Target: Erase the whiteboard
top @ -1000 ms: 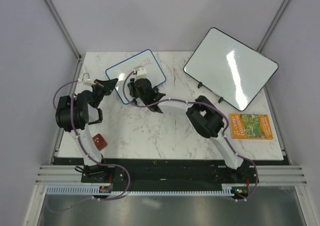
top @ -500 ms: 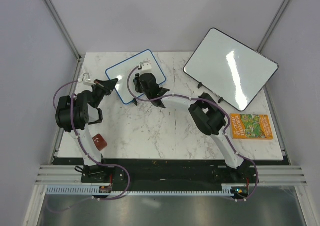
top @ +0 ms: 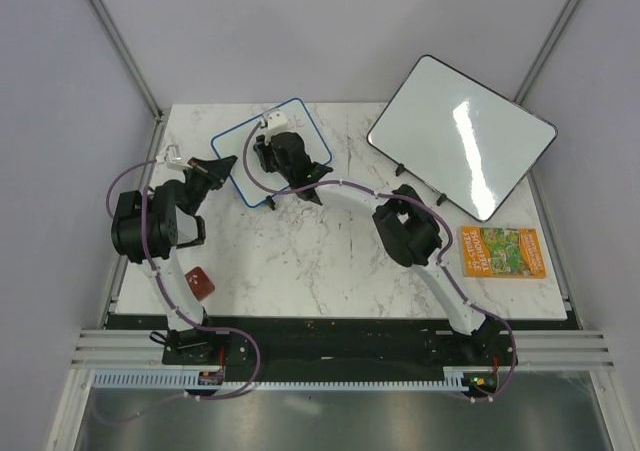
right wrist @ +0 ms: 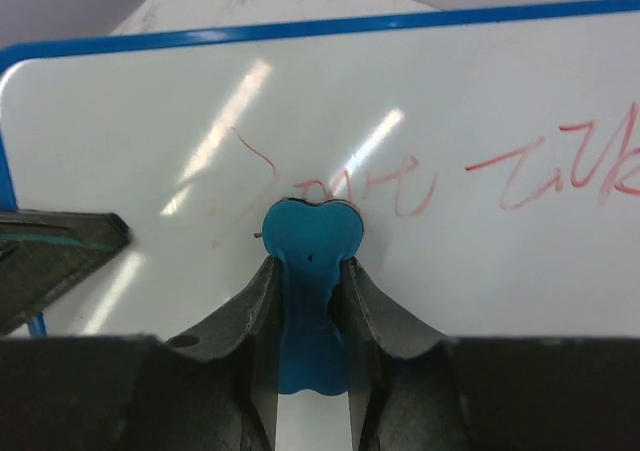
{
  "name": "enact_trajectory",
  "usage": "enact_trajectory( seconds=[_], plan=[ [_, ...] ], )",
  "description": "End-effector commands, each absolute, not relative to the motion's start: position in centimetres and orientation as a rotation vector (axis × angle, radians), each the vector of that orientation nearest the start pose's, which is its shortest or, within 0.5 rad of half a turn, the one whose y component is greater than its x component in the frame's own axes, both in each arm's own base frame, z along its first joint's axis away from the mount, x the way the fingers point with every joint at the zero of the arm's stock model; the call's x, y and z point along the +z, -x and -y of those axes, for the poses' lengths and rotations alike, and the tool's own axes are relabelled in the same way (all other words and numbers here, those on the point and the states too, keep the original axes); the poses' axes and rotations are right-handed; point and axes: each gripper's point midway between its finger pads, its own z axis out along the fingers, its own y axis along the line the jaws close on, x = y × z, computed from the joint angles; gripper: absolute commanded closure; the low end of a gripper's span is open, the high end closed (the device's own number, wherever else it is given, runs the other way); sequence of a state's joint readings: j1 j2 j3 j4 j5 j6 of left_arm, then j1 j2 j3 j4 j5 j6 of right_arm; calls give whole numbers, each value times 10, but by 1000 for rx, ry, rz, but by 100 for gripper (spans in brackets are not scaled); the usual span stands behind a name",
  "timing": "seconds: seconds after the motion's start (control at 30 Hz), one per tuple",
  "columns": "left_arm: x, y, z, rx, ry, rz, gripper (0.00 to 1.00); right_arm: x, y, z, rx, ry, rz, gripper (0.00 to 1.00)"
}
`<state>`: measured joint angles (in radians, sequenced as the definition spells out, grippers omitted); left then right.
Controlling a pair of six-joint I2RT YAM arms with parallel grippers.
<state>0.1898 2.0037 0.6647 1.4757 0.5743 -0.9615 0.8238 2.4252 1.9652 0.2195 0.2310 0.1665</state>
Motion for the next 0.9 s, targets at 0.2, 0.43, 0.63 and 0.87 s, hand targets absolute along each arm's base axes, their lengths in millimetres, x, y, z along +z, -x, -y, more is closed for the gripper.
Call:
enact_trajectory(
  seconds=[0.2,0.43,0.63,0.87],
  plan=[
    [147,-458,48,-960,156,-1403,98,165,-480,-550,604,570,-1648,100],
    [148,-457,50,-961,147,-1402,98,163,-488,-555,564,563,-1643,100],
    [148,-457,50,-962,144,-1404,98,155,-514,-531,479,502,-1676,100],
    [148,-457,50,-962,143,-1403,98,145,-550,-487,479,392,-1752,100]
  ],
)
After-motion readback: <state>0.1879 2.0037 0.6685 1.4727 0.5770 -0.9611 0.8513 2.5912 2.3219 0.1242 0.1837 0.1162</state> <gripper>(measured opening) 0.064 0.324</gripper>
